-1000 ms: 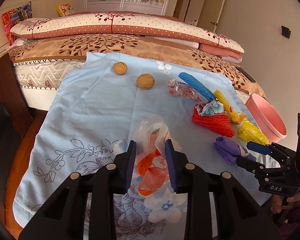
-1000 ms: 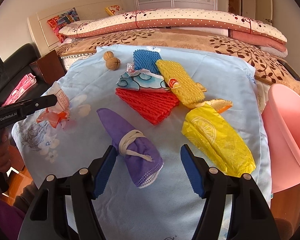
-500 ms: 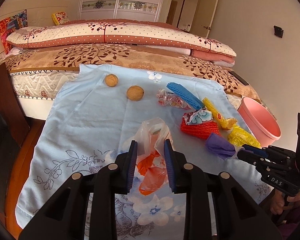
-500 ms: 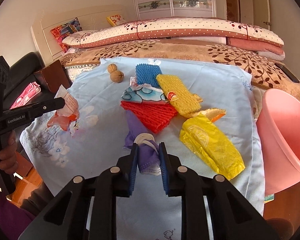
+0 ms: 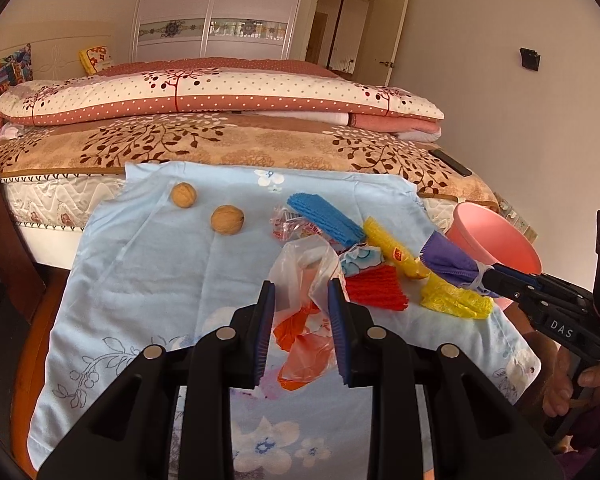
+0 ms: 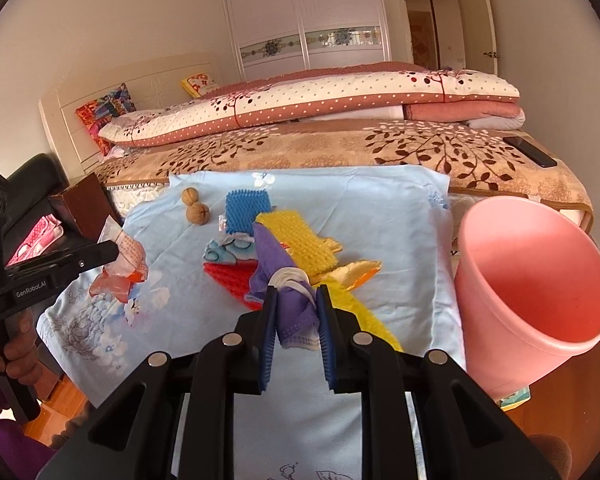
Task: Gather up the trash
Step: 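Carry the clear plastic bag and purple cloth bag in both tools over the pink bucket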
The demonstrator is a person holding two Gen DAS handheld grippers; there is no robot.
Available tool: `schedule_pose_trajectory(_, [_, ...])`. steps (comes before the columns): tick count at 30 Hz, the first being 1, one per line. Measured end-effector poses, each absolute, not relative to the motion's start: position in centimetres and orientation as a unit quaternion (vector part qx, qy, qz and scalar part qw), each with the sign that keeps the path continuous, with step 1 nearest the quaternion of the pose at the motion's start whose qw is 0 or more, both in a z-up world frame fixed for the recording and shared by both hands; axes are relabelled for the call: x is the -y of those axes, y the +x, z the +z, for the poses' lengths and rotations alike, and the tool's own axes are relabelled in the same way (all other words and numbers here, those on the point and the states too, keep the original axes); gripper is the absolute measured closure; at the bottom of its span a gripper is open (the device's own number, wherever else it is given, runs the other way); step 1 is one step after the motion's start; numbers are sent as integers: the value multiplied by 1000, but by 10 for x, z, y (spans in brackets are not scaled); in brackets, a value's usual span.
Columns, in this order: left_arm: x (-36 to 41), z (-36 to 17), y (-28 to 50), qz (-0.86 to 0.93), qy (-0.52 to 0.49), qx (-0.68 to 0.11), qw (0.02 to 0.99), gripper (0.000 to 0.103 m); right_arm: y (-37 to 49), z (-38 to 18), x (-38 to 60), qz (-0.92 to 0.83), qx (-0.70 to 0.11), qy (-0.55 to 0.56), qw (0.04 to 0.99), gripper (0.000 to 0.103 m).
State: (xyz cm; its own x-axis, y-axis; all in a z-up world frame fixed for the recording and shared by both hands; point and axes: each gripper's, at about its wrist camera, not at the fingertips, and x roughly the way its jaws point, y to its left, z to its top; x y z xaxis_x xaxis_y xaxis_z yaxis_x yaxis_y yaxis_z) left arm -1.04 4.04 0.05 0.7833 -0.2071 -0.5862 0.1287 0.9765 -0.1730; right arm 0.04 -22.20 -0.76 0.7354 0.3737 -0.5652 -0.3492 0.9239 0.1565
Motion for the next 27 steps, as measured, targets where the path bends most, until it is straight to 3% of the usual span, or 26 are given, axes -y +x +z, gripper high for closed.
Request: schedule_pose_trajectory(27, [75,31,39,-192,-53,-281,939,76,4,8,321,56,-265,87,959,84])
